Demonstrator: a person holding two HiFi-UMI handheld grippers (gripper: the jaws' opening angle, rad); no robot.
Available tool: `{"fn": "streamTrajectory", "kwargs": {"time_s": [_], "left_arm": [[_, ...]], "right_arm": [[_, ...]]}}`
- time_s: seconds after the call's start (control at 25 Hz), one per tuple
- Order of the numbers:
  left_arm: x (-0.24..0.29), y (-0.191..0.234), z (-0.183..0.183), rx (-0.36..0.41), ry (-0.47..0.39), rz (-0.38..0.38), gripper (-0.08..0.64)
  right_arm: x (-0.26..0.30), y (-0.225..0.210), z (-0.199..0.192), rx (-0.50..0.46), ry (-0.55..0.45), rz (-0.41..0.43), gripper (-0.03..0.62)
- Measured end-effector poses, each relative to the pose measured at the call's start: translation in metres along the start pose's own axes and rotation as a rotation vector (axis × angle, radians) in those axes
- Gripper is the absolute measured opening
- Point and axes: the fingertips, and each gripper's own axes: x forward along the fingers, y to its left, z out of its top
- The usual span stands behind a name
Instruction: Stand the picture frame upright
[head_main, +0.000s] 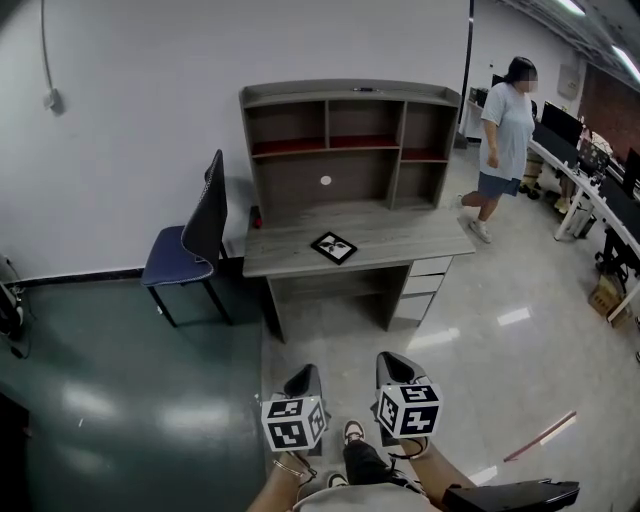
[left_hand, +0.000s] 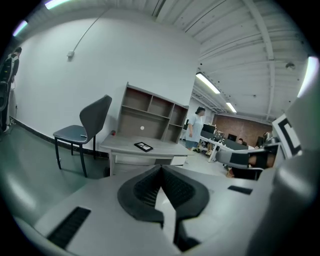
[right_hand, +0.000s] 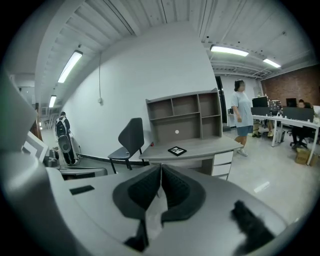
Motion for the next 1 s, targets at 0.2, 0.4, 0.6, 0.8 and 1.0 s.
{"fn": "streamTrajectory", "kwargs": {"time_s": [0.2,0.4,0.6,0.8,1.0], "left_arm": [[0.022,0.015,0.006,0.004,0.011,0.014,0.012],[0.051,0.032,0.03,0.014,0.0,0.033,0.012],[0.093,0.048,0.045,-0.007,0.007,0.049,0.012],[0.13,0.055,0.067,-0.012,0.012,0.06,0.012],[0.17,0.059,0.083,-0.022,0.014,0.074,0.012]], "right_arm": [[0.028,-0.007,0.005,0.017,0.015,0.003,0.032],[0.064,-0.016,0.024,0.028,0.02,0.013,0.032],[0.109,-0.029,0.038,0.026,0.04,0.034,0.032],[0.147,-0.044,0.062,0.024,0.048,0.042,0.032],[0.182,-0.065,0.078,0.021,0.059,0.047,0.032]]}}
